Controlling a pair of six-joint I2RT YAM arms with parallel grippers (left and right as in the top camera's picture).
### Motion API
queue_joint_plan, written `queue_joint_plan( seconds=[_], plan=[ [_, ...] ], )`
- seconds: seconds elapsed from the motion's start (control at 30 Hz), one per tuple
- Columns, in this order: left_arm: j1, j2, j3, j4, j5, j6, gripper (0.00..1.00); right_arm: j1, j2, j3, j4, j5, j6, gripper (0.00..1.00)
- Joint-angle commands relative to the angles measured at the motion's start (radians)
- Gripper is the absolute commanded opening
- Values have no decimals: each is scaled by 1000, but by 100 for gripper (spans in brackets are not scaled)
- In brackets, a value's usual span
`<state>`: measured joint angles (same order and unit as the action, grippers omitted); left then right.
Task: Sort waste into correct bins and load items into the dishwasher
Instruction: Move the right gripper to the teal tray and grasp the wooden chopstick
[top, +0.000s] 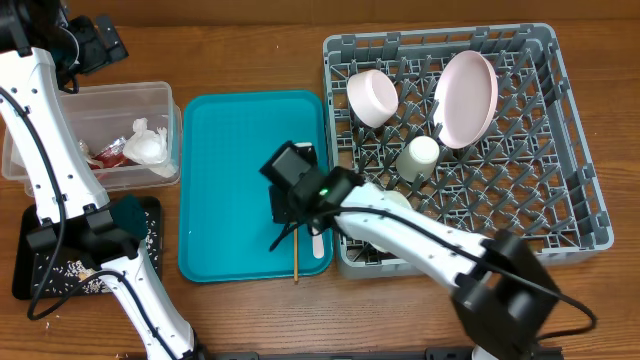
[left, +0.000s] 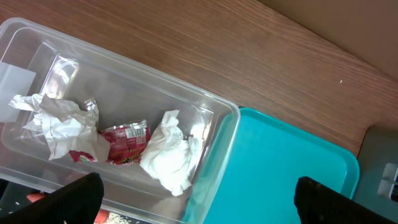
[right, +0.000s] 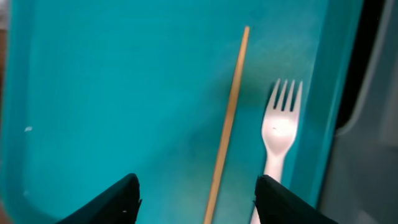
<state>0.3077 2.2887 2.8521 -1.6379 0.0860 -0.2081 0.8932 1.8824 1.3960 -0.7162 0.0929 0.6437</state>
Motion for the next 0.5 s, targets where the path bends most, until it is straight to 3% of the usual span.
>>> queue_joint_plan(
  seconds=[0.0, 0.07, 0.1, 0.13, 0.27, 0.3, 0.4, 0.47],
  plan=[
    [0, -21, -2, 1, 15, -9, 100, 34, 17, -8, 9, 69, 45, 63],
    [0, -21, -2, 1, 15, -9, 100, 43, 17, -8, 9, 74, 37, 70],
    [0, -21, -2, 1, 15, -9, 100, 45, 17, -8, 9, 70, 37, 80],
    [0, -21, -2, 1, 15, -9, 100, 45, 17, -8, 11, 53, 38, 100],
    [0, -21, -2, 1, 15, -9, 100, 38, 17, -8, 35, -89, 37, 100],
    [0, -21, -2, 1, 15, -9, 100, 38, 17, -8, 34, -90, 37, 98],
    [0, -21, -2, 1, 15, -9, 100, 42, 17, -8, 23, -64, 39, 64],
    [0, -21, -2, 1, 15, -9, 100, 51, 17, -8, 11, -32, 62, 57]
  ],
)
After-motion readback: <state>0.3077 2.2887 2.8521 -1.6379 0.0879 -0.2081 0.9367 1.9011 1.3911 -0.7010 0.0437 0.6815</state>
